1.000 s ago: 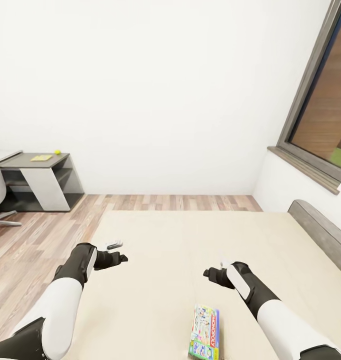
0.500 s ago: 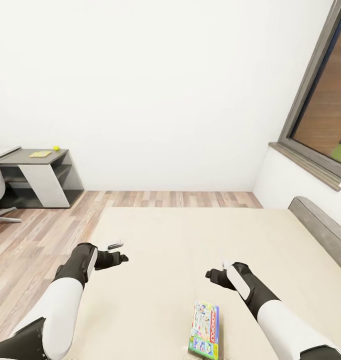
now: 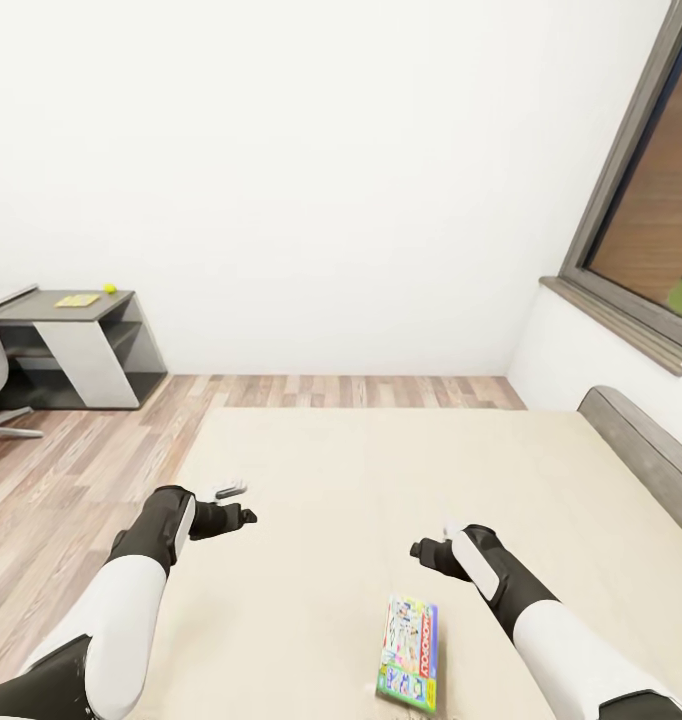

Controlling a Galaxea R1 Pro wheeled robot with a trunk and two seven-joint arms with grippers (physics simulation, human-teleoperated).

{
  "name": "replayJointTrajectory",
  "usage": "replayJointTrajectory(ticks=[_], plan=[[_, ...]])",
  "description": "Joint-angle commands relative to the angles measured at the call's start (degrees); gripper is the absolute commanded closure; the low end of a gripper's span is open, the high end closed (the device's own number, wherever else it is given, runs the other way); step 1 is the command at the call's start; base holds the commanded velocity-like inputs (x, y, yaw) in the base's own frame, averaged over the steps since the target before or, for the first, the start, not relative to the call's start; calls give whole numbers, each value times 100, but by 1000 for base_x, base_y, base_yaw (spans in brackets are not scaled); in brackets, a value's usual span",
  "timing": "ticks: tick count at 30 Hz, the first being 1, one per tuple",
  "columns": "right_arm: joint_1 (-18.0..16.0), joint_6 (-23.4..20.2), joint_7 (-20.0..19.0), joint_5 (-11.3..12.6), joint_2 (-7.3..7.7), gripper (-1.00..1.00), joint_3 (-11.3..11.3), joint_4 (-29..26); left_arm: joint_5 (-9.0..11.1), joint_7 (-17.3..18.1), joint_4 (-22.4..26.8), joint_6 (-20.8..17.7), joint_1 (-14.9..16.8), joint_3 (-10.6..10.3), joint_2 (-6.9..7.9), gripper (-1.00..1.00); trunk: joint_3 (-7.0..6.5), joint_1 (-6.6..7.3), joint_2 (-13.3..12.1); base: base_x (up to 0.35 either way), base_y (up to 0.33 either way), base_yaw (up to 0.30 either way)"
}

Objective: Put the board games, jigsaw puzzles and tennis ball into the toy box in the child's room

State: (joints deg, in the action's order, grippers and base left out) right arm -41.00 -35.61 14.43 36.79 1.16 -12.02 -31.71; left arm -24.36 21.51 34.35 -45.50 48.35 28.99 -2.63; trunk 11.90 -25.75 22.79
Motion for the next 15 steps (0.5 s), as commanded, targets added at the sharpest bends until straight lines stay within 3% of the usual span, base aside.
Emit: replayJointTrajectory(ticks=[1, 15], plan=[[-5, -14, 51, 59, 8, -100, -46, -11, -60, 48, 10, -21, 7, 46, -9, -100, 22, -3, 13, 0, 0, 0], [-5, -8, 53, 56, -5, -100, -46, -7, -68, 43, 10, -21, 7, 46, -2, -100, 154, -3, 13, 0, 0, 0]])
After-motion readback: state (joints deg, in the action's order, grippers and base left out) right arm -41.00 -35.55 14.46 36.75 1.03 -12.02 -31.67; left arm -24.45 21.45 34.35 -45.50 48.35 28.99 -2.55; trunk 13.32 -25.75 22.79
